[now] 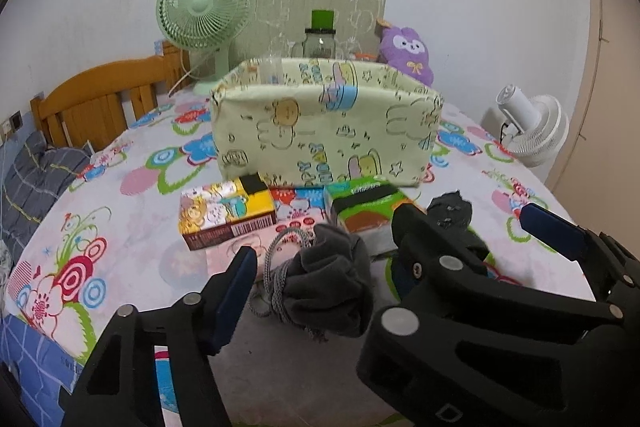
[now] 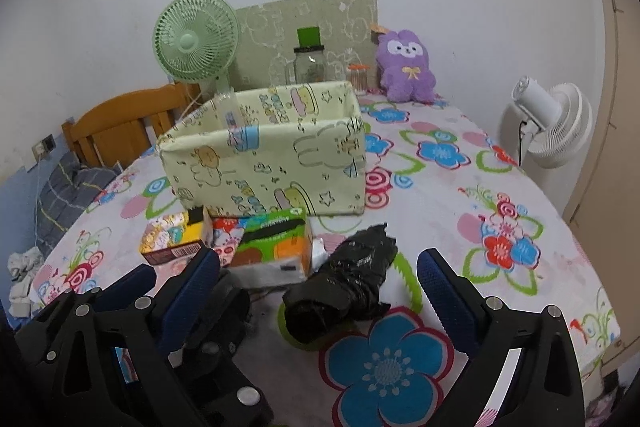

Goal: Organize soft objects
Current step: 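Grasp the grey knitted cloth with the left tool while the right tool grasps the black wrapped bundle, then lift the grey cloth with the left tool while the right tool carries the black bundle toward the basket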

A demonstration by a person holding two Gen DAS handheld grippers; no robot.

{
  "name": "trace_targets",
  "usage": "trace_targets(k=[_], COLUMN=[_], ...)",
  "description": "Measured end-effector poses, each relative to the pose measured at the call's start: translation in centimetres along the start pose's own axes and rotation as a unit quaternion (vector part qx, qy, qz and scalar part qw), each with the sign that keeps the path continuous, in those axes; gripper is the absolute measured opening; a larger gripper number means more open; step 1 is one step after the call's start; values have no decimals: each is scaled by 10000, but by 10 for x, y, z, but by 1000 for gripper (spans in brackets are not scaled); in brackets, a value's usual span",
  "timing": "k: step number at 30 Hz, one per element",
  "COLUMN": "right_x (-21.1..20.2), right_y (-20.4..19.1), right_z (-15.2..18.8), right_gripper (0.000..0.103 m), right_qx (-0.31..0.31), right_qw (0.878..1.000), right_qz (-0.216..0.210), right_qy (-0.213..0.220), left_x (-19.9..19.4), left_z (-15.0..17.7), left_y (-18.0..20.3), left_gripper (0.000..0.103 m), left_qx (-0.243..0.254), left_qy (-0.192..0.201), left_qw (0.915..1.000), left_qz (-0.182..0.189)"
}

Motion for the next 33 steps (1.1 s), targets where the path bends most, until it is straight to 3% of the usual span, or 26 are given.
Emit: trace_targets(k=[5, 11, 24, 33], right_x=[10, 20, 35, 27], right_y=[6, 16, 20, 14], right_z=[7, 9, 12, 13], right_gripper=[100, 95, 63, 44], right_qx=[7, 191, 389, 240], right_qw=[9998, 9992, 9975, 9984], right_qz=[132, 211, 63, 68], right_qy=[-127, -268, -584, -512], left_x=[11, 14, 18, 14], left_z=[6, 5, 5, 6], left_y=[0, 2, 7, 7], left_gripper=[53, 48, 44, 41], left_qx=[27, 126, 284, 155], left_qy=[-144, -89, -139, -197], left_qw=[9999, 9998, 9991, 9995], left_qz=[-81, -133, -274, -195])
Point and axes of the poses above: each gripper's, at about its wrist camera, not at the fingertips, and x roughly the way its jaws point, y to its right, z to its underside, the point moved 3 cm from there along x, roughly the way its jaws point, and after that the axes turned 11 degrees about x, right-handed, at the moved point
